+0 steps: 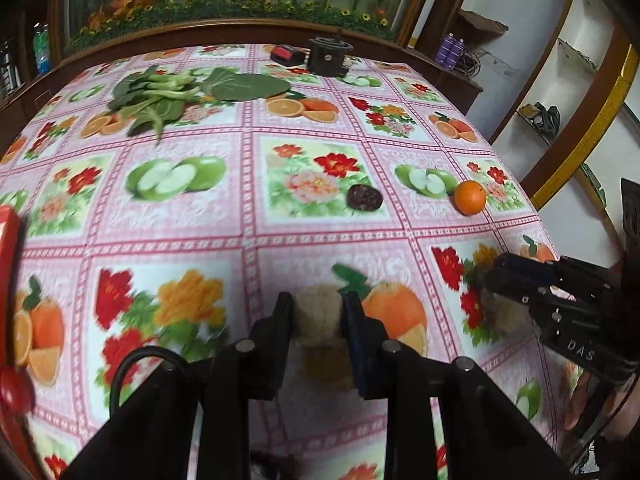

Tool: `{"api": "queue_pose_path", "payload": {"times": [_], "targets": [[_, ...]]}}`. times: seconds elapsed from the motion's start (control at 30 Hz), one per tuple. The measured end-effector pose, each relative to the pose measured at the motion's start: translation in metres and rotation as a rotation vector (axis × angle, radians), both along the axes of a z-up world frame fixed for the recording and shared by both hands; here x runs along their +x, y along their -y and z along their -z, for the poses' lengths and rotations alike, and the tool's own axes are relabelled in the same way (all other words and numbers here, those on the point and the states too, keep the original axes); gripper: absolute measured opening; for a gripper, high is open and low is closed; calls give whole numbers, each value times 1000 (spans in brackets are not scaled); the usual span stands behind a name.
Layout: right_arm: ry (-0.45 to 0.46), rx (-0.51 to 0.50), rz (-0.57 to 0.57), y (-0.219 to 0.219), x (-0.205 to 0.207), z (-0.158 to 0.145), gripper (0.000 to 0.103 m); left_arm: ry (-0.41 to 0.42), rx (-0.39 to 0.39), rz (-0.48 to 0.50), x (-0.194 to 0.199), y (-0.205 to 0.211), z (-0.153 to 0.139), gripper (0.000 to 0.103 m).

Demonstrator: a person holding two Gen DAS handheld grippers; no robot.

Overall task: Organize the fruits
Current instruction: 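Grasp a beige piece with the left gripper while the right gripper grasps a dark red date, then carry the beige piece and the date toward the tray with both grippers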

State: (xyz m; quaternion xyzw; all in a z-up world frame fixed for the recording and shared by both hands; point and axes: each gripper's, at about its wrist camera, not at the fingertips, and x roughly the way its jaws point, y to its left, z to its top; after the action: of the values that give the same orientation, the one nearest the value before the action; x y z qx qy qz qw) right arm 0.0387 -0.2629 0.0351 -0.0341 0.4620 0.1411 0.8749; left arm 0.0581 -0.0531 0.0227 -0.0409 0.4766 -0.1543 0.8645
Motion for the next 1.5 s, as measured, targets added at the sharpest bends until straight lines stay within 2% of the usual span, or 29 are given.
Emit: {"api": "queue_pose_path", "payload": {"times": [0.17,0.33,0.67,0.97,1.27,1.5], "targets": [[-8,-3,-11,-16,-10,0,27,13,21,-9,-23,-17,-4,29],[-17,-9,-47,-46,-15,0,27,17,7,-40,-42,-44,-12,29],[10,-15,-200,-148,-20,-16,26,53,-18,-121,-71,-112,-34,28],[29,-5,-353,-244,-25,-30,26,83,-23,-241,-94,-192,-50,28],[39,19,-496,-333,-31,-35,26,77,-7,-376,-115,-270,-46,28],[12,17,-578,-383,-37,-23,26,55,-3,-426,-121,-302,-35,28]]}}
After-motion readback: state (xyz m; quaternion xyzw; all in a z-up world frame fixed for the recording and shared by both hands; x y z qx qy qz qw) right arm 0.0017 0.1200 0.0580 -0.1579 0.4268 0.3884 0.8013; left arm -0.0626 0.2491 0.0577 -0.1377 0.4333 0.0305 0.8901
